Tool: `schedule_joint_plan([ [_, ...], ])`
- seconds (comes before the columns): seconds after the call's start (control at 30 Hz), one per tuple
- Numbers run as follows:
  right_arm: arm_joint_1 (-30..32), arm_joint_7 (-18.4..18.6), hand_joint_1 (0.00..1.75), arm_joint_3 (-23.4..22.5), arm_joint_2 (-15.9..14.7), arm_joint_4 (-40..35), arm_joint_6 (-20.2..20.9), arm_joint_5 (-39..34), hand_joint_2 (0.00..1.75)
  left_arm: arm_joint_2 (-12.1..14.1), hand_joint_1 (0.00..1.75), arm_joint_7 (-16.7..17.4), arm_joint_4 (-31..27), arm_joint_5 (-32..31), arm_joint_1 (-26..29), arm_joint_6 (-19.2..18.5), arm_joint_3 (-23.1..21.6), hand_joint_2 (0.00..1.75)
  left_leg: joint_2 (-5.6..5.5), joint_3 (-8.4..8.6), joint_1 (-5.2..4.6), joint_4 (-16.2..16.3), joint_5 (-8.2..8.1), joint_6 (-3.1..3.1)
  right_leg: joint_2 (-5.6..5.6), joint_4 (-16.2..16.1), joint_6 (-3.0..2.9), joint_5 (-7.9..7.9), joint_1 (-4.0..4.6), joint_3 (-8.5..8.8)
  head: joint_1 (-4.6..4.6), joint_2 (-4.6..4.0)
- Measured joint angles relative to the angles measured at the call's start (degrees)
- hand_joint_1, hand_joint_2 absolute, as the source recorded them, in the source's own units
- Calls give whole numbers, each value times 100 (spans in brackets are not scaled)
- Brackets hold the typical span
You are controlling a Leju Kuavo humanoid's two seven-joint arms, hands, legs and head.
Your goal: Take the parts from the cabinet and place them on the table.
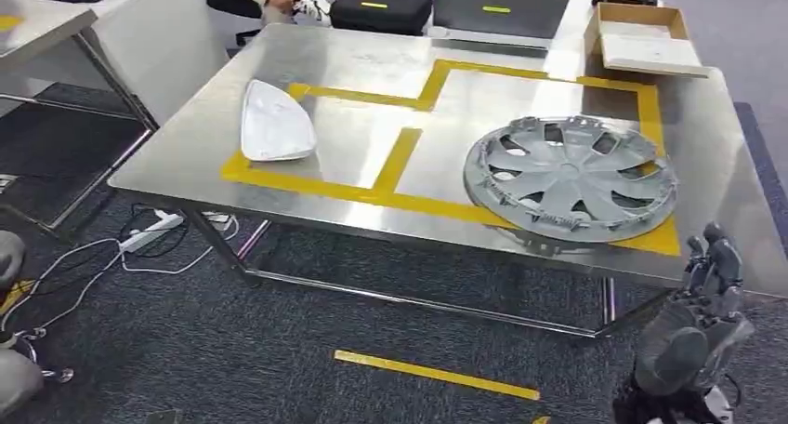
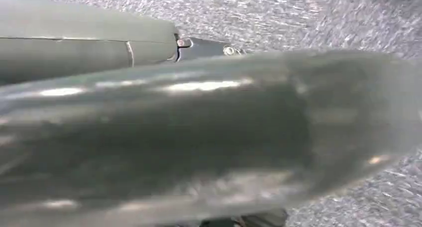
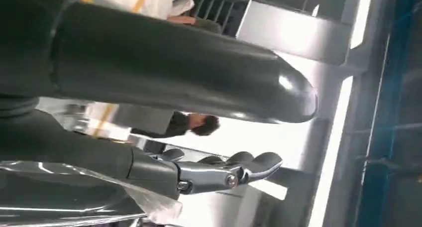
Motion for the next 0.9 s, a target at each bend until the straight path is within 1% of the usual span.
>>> schedule_joint_plan([
  [0.03, 161, 2, 0, -26, 46, 0, -9, -11, 0, 2, 0, -28, 0, 0, 1, 0, 0, 0, 1, 1, 21, -9, 38, -32, 4, 6, -22, 12, 17, -52, 15, -2],
  [0.07, 319, 2, 0, -55, 94, 0, -22, -31, 0, -2, 0, -44, 0, 0, 10, 0, 0, 0, -2, -3, 32, -22, 81, -82, 4, 26, -63, 40, 45, -76, 13, -2],
  [0.1, 412, -2, 0, -66, 137, 2, -22, -37, 0, 4, 0, -46, 0, 2, 23, 4, 6, 0, -9, -24, 32, -6, 108, -122, -13, -14, -121, 121, -5, -138, 11, -2],
  [0.13, 459, -9, 0, -74, 159, 2, -20, -37, 0, 18, 0, -48, 0, 2, 33, 4, 11, 0, 2, -83, 52, 81, -104, -159, -35, -6, -159, 177, -9, -187, 4, -2],
  [0.17, 516, -11, 0, -81, 201, 2, -20, -44, 0, 15, 0, -48, 0, 2, 49, 11, 13, 0, 1, -140, 61, 334, -498, -193, -26, -6, -224, 241, -9, -262, -28, -2],
  [0.2, 580, -20, 0, -87, 229, 2, -22, -46, 0, 15, 0, -48, 0, 2, 54, 11, 17, 0, 3, -214, 80, 757, -919, -234, -28, 0, -222, 306, -6, -335, -44, -2],
  [0.23, 626, -20, 0, -94, 255, 4, -22, -46, 0, 15, 0, -50, 0, 2, 53, 11, 20, 0, 3, -279, 91, 1212, -1210, -260, -39, 6, -222, 364, 0, -413, -33, -2],
  [0.27, 646, -20, 0, -101, 267, 7, -22, -44, 0, 17, 0, -52, 0, 2, 49, 11, 22, 0, 3, -310, 94, 1575, -1331, -277, -43, 34, -216, 420, 2, -467, -35, -2],
  [0.3, 652, -20, 0, -114, 284, 9, -22, -46, 0, 17, 0, -52, 0, 2, 47, 11, 26, 0, 4, -265, 97, 1742, -1264, -288, -44, 75, -209, 472, 2, -538, -39, -2],
  [0.33, 661, -20, 0, -127, 301, 9, -22, -46, 0, 22, 0, -52, 0, 2, 46, 11, 31, 0, 4, -138, 100, 1681, -1088, -289, -45, 118, -199, 515, 0, -638, -39, -2],
  [0.37, 678, -20, 0, -133, 312, 9, -22, -46, 0, 28, 0, -52, 0, 2, 46, 11, 33, 0, 4, 98, 105, 1401, -885, -280, -45, 163, -183, 547, 0, -729, -39, -2],
  [0.4, 695, -20, 0, -138, 325, 9, -22, -46, 0, 33, 0, -54, 0, 2, 46, 11, 35, 0, 4, 491, 105, 836, -705, -255, -44, 219, -166, 578, 0, -821, -39, -2],
  [0.43, 704, -20, 0, -144, 334, 9, -22, -46, 0, 31, 0, -54, 0, 4, 42, 11, 35, 0, 2, 843, 105, 304, -687, -227, -43, 267, -140, 604, 0, -880, -42, -2],
  [0.47, 709, -22, 0, -155, 345, 9, -22, -46, 0, 33, 0, -57, 0, 4, 30, 11, 37, 0, -2, 1076, 79, -115, -854, -182, -40, 318, -109, 633, 33, -944, -44, -2],
  [0.5, 711, -24, 0, -164, 352, 9, -22, -44, 0, 31, 0, -57, 0, 4, 24, 11, 39, 0, -6, 1072, 76, -168, -873, -146, -45, 316, -79, 673, 31, -969, -24, -2],
  [0.57, 713, -24, 0, -170, 360, 9, -22, -46, 0, 28, 0, -59, 0, 2, 27, 11, 42, 0, -5, 986, 45, -125, -826, -73, -46, 300, -13, 774, 12, -989, -28, 0],
  [0.6, 727, -24, 0, -173, 360, 9, -22, -46, 0, 28, 0, -59, 0, 2, 35, 11, 44, 0, 2, 941, 55, -164, -761, -6, -42, 296, 40, 816, 18, -998, -32, -2],
  [0.63, 740, -24, 0, -181, 360, 9, -22, -46, 0, 13, 0, -59, 0, 2, 27, 11, 46, 0, 64, 888, 85, -195, -683, 57, -7, 367, 59, 675, -3, -1038, -33, -2],
  [0.67, 743, -20, 0, -186, 360, 9, -22, -46, 0, 17, 0, -57, 0, 2, 24, 11, 44, 0, 59, 848, 84, -194, -648, 87, -7, 439, 65, 530, -3, -1104, -26, -2],
  [0.77, 743, -20, 0, -186, 360, 9, -22, -46, 0, 17, 0, -57, 0, 2, 24, 11, 44, 0, 59, 848, 84, -194, -648, 87, -7, 439, 65, 530, -3, -1104, -26, -2],
  [0.83, 743, -20, 0, -186, 360, 9, -22, -50, 0, 17, 0, -59, 0, 2, 23, 11, 46, 0, 59, 831, 84, -195, -637, 98, -5, 480, 67, 468, -2, -1130, -20, -2],
  [0.87, 742, -11, 0, -186, 360, 9, -22, -50, 0, 26, 0, -59, 0, 2, 19, 17, 46, 0, 64, 767, 82, -194, -596, 139, 7, 720, 68, 179, -3, -1219, -2, -2],
  [0.9, 793, 120, 0, -238, 406, 24, -42, -136, 0, 31, 0, -57, 0, 7, 20, 42, 50, 0, 82, 513, 51, -180, -402, 140, 5, 1851, 95, -522, -4, -1438, 7, -2],
])
